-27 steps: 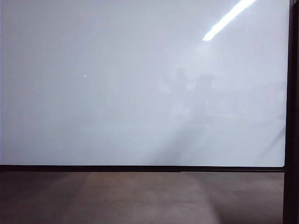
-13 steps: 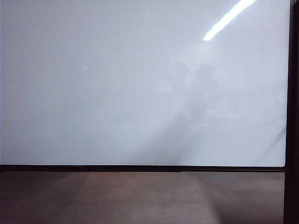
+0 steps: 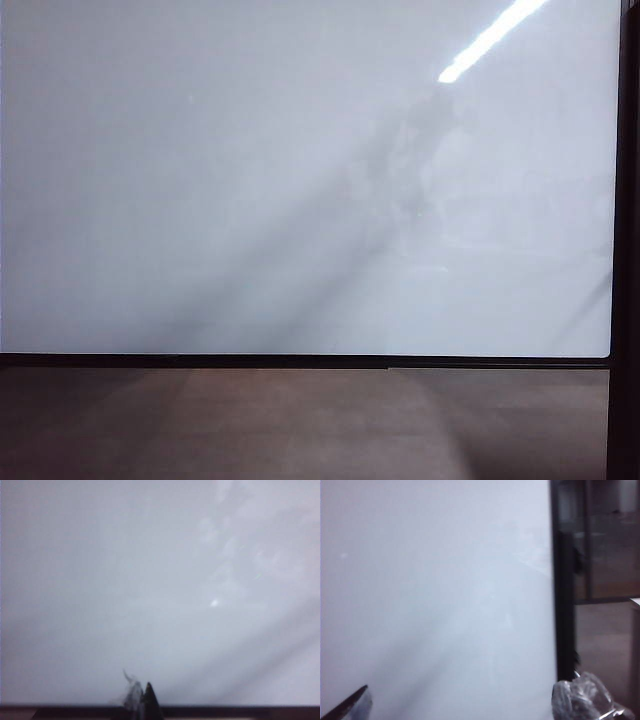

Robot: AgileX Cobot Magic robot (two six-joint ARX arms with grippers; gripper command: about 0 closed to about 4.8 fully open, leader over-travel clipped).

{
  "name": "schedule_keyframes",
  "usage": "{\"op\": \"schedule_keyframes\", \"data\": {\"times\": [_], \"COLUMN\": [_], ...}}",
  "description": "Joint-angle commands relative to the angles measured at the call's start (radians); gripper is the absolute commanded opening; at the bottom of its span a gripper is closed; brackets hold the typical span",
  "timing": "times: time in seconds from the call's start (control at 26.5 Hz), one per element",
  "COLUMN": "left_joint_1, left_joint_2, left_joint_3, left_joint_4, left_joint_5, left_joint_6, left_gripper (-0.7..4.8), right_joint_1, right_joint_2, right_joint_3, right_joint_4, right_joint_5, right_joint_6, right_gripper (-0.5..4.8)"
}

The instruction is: Reach to the right to find the marker pen, pick it up, and write the number 4 on the whiteboard.

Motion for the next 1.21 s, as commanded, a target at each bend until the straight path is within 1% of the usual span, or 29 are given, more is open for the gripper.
{"op": "schedule_keyframes", "data": {"times": [0.04, 0.08, 0.19, 0.26, 0.38, 0.49, 0.53, 0.6, 0.64, 0.83, 0.94, 1.02, 1.06, 1.21], "left_joint_1": [0.002, 0.002, 0.003, 0.002, -0.001, -0.030, -0.038, -0.055, -0.066, -0.159, -0.231, -0.282, -0.312, -0.414], "left_joint_2": [0.076, 0.103, 0.213, 0.278, 0.359, 0.411, 0.447, 0.512, 0.538, 0.596, 0.621, 0.653, 0.678, 0.761], "left_joint_3": [0.156, 0.208, 0.389, 0.459, 0.490, 0.489, 0.490, 0.496, 0.503, 0.528, 0.530, 0.531, 0.531, 0.533], "left_joint_4": [-0.032, -0.055, -0.176, -0.208, -0.142, -0.050, -0.004, 0.075, 0.095, 0.100, 0.101, 0.106, 0.111, 0.112], "left_joint_5": [0.024, 0.032, 0.043, 0.039, 0.053, 0.055, 0.074, 0.151, 0.163, 0.159, 0.147, 0.105, 0.099, 0.098], "left_joint_6": [-0.018, -0.007, 0.080, 0.093, 0.042, -0.039, -0.058, -0.060, -0.063, -0.042, -0.011, -0.002, -0.002, 0.011], "left_gripper": [-0.05, -0.05, -0.05, -0.05, -0.05, -0.05, -0.05, -0.05, -0.05, -0.05, -0.05, -0.05, -0.05, -0.05], "right_joint_1": [0.002, 0.002, 0.002, 0.003, 0.003, -0.001, -0.002, -0.006, -0.012, -0.085, -0.158, -0.214, -0.237, -0.311], "right_joint_2": [0.118, 0.167, 0.290, 0.355, 0.433, 0.500, 0.521, 0.549, 0.564, 0.642, 0.703, 0.752, 0.774, 0.858], "right_joint_3": [0.118, 0.164, 0.286, 0.352, 0.438, 0.490, 0.499, 0.504, 0.503, 0.503, 0.503, 0.502, 0.502, 0.501], "right_joint_4": [0.056, 0.075, 0.095, 0.101, 0.101, 0.100, 0.100, 0.103, 0.101, 0.105, 0.129, 0.164, 0.182, 0.219], "right_joint_5": [-0.069, -0.085, -0.097, -0.093, -0.071, -0.054, -0.055, -0.053, -0.047, -0.049, -0.110, -0.172, -0.192, -0.230], "right_joint_6": [-0.004, -0.005, -0.010, -0.032, -0.040, -0.054, -0.058, -0.073, -0.088, -0.173, -0.165, -0.144, -0.135, -0.129], "right_gripper": [4.65, 4.65, 4.72, 4.74, 4.74, 4.74, 4.74, 4.74, 4.74, 4.73, 4.73, 4.73, 4.73, 4.72]}}
